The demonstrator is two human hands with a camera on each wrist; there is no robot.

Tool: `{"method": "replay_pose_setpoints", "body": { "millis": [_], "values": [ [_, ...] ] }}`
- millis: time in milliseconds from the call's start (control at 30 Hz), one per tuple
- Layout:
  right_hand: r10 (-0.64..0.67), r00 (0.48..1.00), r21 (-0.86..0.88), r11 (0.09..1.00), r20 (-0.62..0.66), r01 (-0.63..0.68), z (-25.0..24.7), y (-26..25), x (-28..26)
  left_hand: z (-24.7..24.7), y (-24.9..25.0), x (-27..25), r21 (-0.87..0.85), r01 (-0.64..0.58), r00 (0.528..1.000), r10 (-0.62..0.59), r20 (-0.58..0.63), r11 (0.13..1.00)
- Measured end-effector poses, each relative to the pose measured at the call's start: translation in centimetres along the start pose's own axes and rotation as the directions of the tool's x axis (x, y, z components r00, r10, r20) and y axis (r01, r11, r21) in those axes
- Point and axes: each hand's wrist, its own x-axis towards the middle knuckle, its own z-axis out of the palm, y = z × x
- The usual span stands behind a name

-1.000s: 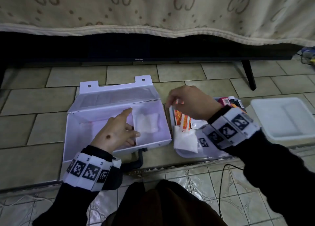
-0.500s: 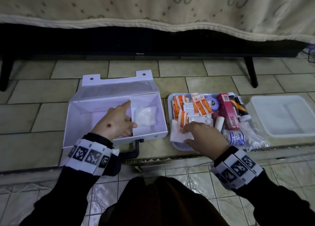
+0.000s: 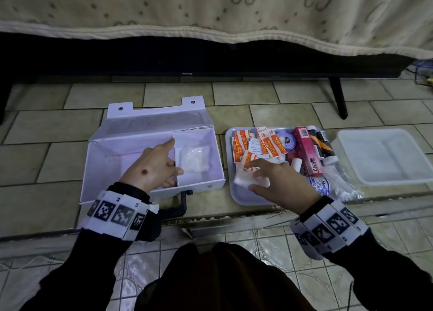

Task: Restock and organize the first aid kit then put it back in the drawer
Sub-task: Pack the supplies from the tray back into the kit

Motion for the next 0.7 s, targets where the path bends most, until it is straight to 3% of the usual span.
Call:
{"method": "replay_pose_setpoints", "body": {
  "millis": [300, 467, 567, 633, 700],
  "values": [
    [0.064, 0.996, 0.349, 0.934, 0.057, -0.08, -5.9, 1.1, 0.0, 0.0, 0.2, 0.0, 0.01, 0.012, 1.0, -0.012, 0.004, 1.0],
    [-0.014, 0.998, 0.524, 0.851, -0.059, 0.043, -8.6, -1.4, 0.4, -0.2, 0.4, -0.2, 0.006, 0.012, 1.0, -0.012, 0.013, 1.0],
    [-0.171, 0.973, 0.375, 0.901, -0.158, 0.219, -6.6, -5.9, 2.6, -0.2, 0.5, -0.4, 0.009, 0.004, 1.0, -0.004, 0.016, 1.0],
    [-0.257, 0.96, 0.206, 0.939, -0.108, 0.275, -4.0, -8.5, 4.7, -0.2, 0.4, -0.5, 0.011, -0.004, 1.0, 0.003, 0.013, 1.0],
    [-0.274, 0.962, -0.088, 0.959, -0.023, 0.271, -1.6, -10.1, 6.6, -0.3, 0.3, -0.4, 0.013, -0.018, 1.0, 0.018, 0.014, 1.0]
  ]
}}
